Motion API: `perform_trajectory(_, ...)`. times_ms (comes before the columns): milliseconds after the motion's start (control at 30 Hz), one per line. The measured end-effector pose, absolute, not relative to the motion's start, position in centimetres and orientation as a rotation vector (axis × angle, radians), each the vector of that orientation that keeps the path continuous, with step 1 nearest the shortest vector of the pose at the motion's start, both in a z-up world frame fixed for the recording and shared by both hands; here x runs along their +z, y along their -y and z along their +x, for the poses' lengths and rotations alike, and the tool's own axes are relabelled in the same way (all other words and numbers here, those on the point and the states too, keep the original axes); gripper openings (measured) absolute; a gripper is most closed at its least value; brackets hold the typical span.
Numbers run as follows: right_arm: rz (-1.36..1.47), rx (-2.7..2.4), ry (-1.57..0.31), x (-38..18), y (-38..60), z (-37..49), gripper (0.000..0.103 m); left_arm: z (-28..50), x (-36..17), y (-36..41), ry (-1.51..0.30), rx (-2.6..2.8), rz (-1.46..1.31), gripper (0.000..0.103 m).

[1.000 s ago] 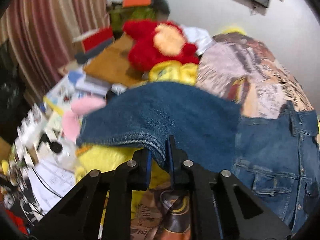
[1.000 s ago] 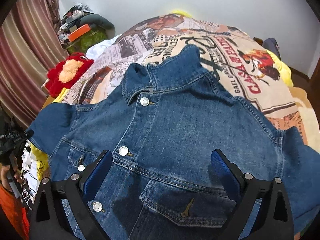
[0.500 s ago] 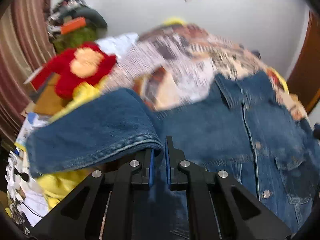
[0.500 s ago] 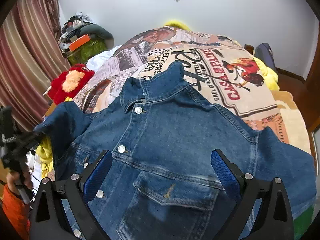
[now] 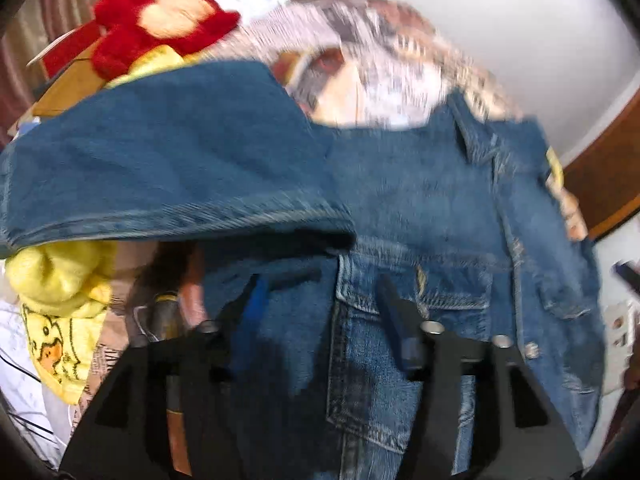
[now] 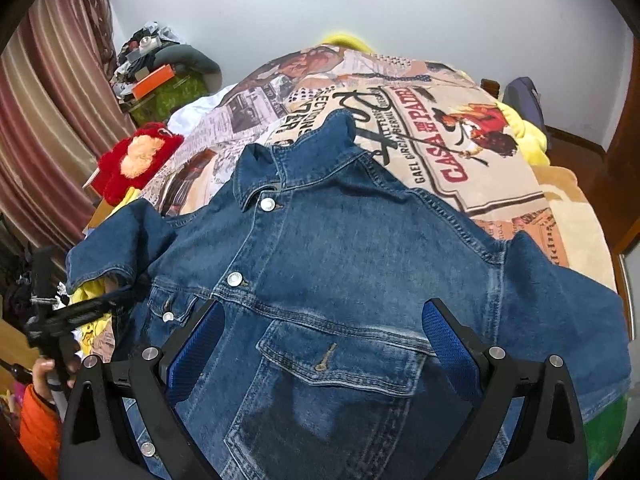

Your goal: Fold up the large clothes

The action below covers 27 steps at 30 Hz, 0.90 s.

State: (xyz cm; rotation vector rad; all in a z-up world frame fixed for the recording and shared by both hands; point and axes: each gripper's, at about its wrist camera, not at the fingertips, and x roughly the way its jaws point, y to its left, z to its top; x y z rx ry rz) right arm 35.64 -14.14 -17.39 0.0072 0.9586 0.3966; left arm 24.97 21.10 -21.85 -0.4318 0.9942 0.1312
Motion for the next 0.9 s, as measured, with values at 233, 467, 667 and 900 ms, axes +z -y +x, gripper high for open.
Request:
perform_trajectory(233,-0.023,0.418,-1.006,-19.0,11.2,36.4,0.099,21.8,-19.5,-27.7,-0.858,0.2,-0.595,0.079)
perform_trajectory(467,-0.103,0.448,-1.058,-20.8,7.5,37.0,0.099,21.3,-22.2,-33.5,-0.854,0.265,-0.773,0.079)
perform_trajectory(667,-0.143,0.463,-1.071,-21.4,5.8,37.2,0.099,21.7,-23.9,-36.0,-0.823,0.335,-0.838,0.054)
perform_trajectory(900,-0.141,0.458,-1.077,-21.5,6.0,37.3,0.099,22.4,-21.1,-34.5,-0.829,0.454,-0.592,0.014)
